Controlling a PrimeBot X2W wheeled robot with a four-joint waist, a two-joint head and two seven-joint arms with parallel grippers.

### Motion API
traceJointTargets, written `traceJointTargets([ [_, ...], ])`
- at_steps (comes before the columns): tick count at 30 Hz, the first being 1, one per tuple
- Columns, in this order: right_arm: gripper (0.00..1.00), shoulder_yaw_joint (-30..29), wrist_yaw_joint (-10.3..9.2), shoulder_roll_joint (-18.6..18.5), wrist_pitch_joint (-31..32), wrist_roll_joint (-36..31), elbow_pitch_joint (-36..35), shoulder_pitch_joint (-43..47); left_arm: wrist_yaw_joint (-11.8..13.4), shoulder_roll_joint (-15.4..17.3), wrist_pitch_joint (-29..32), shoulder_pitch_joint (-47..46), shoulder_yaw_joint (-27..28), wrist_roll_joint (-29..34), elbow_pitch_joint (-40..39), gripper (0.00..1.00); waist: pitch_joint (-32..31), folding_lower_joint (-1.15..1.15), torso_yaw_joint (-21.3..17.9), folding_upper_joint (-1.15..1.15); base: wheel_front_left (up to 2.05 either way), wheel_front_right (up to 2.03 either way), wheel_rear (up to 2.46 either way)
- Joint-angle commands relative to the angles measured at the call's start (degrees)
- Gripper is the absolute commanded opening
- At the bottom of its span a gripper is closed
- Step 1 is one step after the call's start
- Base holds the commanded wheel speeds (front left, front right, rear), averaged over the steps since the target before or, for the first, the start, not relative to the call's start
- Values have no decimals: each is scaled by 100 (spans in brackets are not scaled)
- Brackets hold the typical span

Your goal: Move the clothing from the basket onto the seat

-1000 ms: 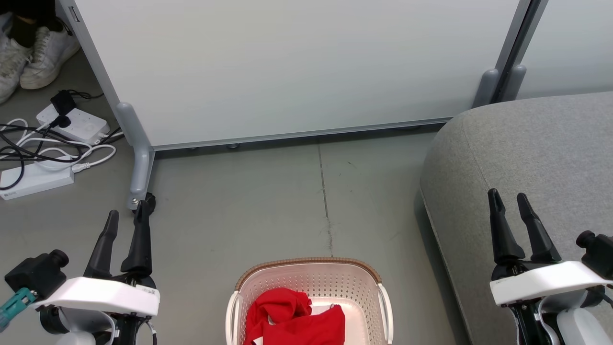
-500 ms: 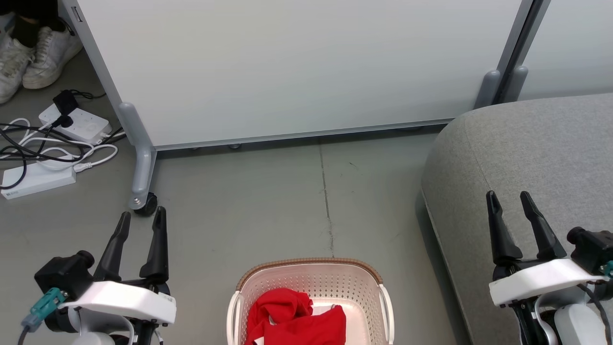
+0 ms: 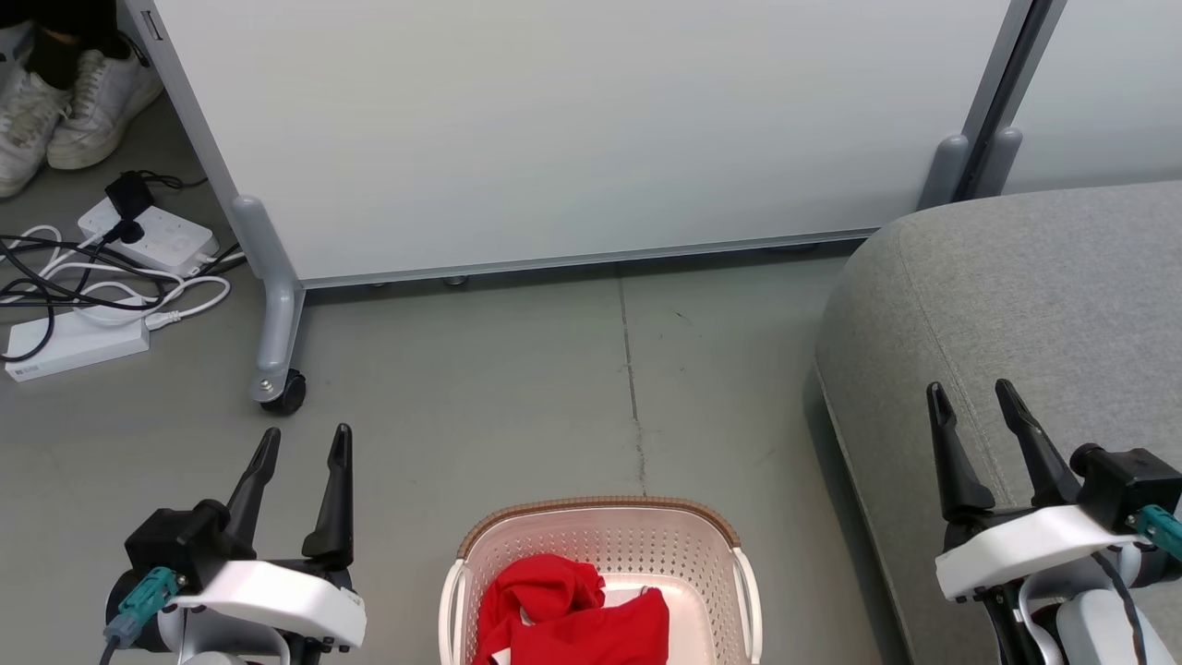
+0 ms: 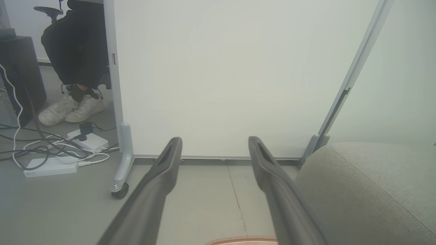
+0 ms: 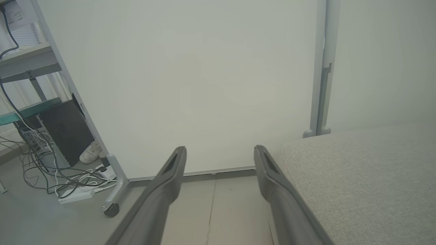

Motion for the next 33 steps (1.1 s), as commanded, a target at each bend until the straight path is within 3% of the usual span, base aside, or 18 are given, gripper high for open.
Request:
traceJointTargets([
  [1, 100, -20, 27, -4, -41, -133, 8, -101, 34, 30, -52, -25, -15, 133, 16, 100, 1, 0, 4, 0, 0, 0, 0],
  [17, 100, -93, 29, 77, -123, -581, 263, -71, 174, -19, -297, -209, -157, 747, 444, 100, 8, 0, 21, 0, 0, 0, 0],
  [33, 100, 94, 33, -13, -127, -567, 437, -60, 327, -71, -453, -299, -245, 1188, 654, 100, -20, 0, 93, 0, 0, 0, 0],
])
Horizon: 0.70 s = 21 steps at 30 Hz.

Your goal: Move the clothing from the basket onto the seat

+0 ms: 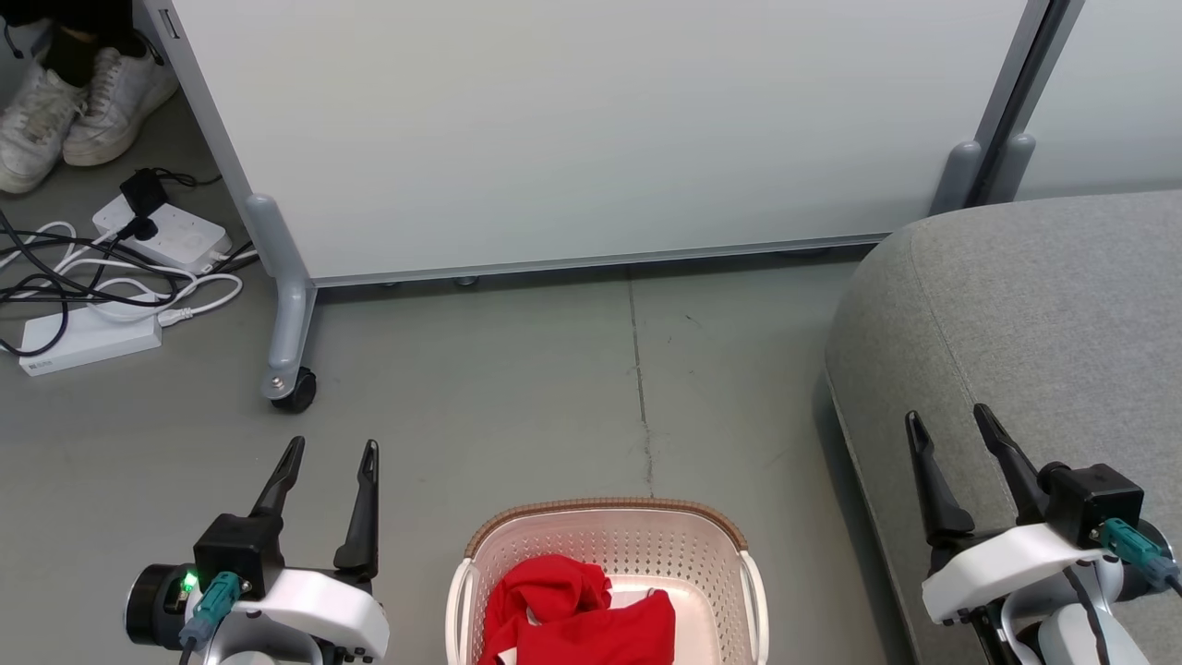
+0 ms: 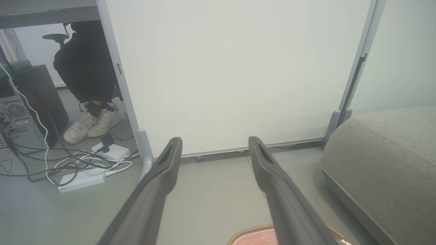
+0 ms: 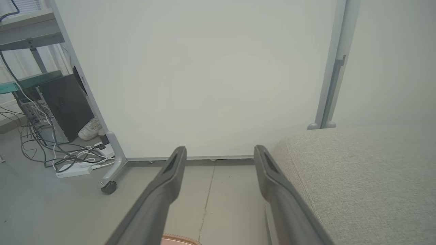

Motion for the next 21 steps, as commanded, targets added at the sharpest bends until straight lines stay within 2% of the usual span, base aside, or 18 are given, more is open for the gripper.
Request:
traceJointTargets([
  [1, 100, -10, 26, -57, -31, -95, 14, -63, 44, 20, -43, -126, -18, 128, 16, 100, 0, 0, 2, 0, 0, 0, 0],
  [21, 100, 108, 21, -121, -67, 30, 71, -86, 88, -1, -30, -146, -51, -45, 132, 100, 26, 0, 32, 0, 0, 0, 0],
])
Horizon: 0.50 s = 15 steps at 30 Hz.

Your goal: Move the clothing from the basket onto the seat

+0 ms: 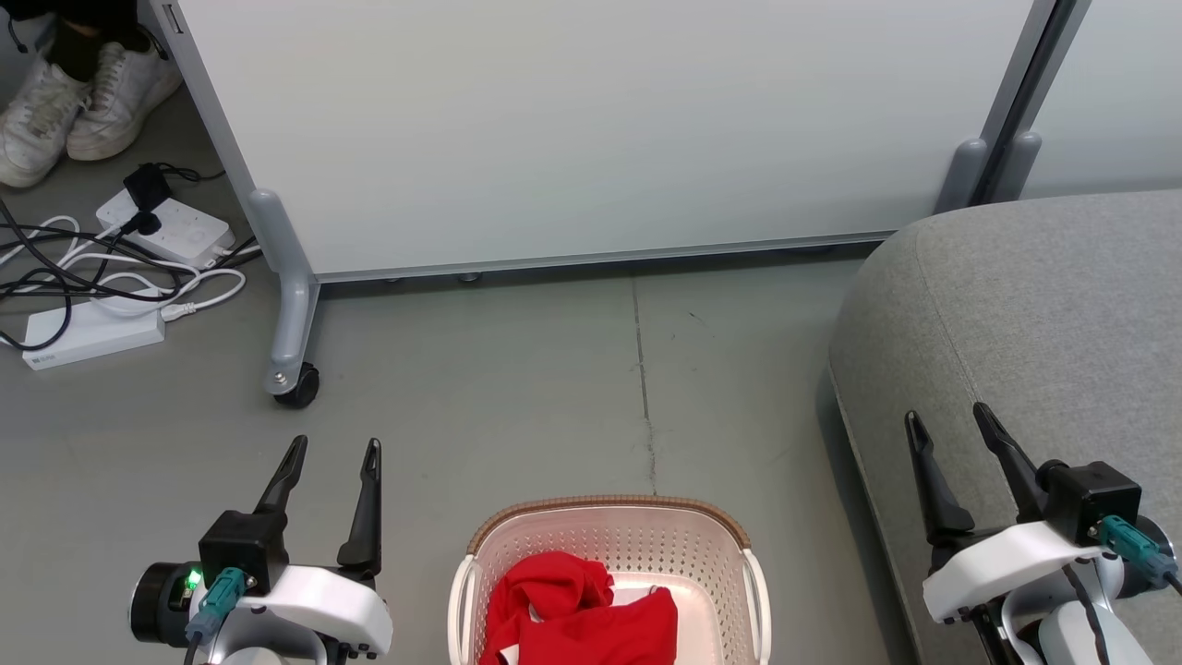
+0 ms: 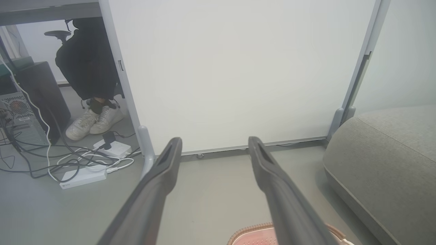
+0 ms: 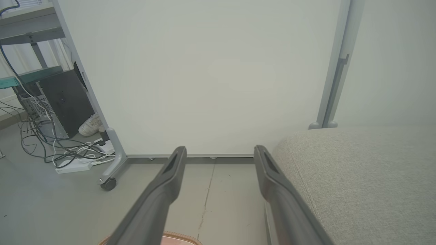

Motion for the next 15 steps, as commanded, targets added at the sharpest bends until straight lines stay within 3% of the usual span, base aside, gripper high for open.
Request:
traceJointTargets([
  [1, 100, 3, 13, -34, -55, -9, 8, -49, 29, 22, -16, -78, -5, -39, 8, 100, 8, 0, 2, 0, 0, 0, 0],
  [9, 100, 12, 13, -25, -54, 13, -99, -182, 43, 42, -17, -213, -82, -11, -60, 100, 225, 0, -39, 0, 0, 0, 0],
  [15, 100, -17, 13, 7, -55, -34, -271, -317, -101, -6, 29, -447, -326, 60, 30, 100, 579, 0, -132, 0, 0, 0, 0],
])
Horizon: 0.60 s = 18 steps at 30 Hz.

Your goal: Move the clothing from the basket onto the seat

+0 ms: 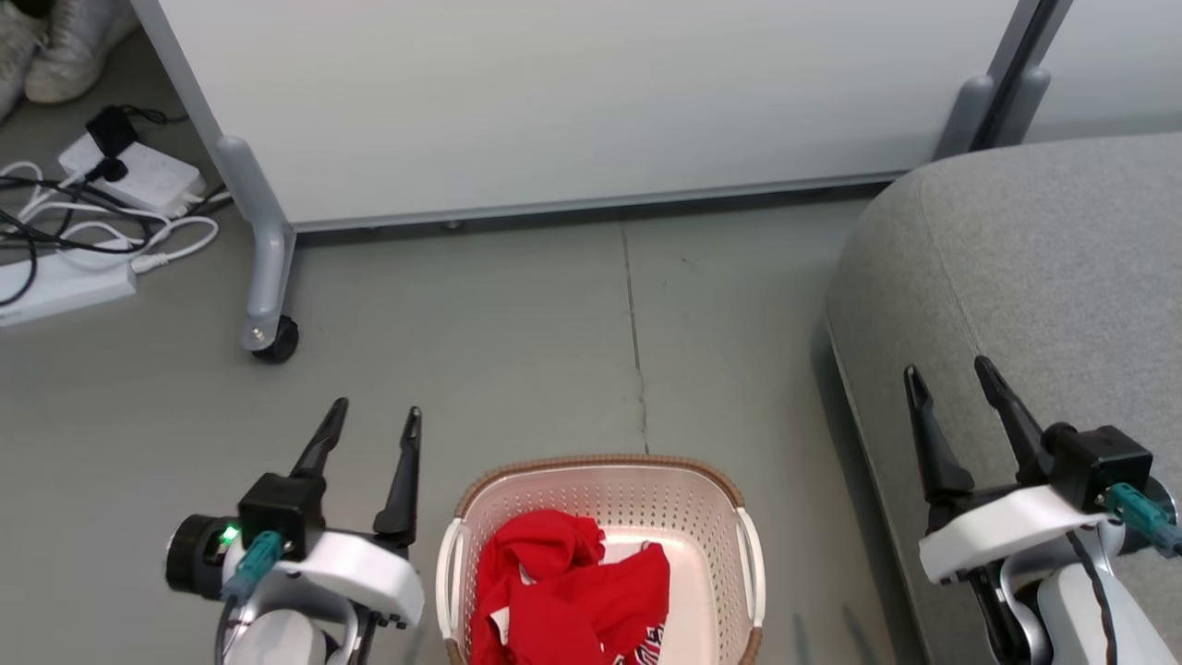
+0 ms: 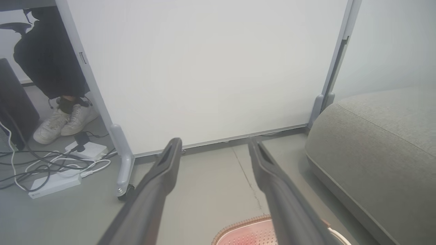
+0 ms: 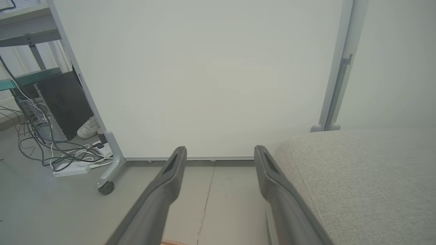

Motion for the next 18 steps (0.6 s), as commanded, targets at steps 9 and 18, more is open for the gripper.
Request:
traceJointTargets([
  [9, 100, 23, 13, 123, -16, -139, -481, -445, -401, -167, 243, -773, -788, 219, 739, 100, 1108, 0, -376, 0, 0, 0, 0],
  [18, 100, 61, 13, 288, -27, -212, -849, -835, -679, -226, 480, -1503, -1604, 418, 1835, 100, 2138, 0, -743, 0, 0, 0, 0],
])
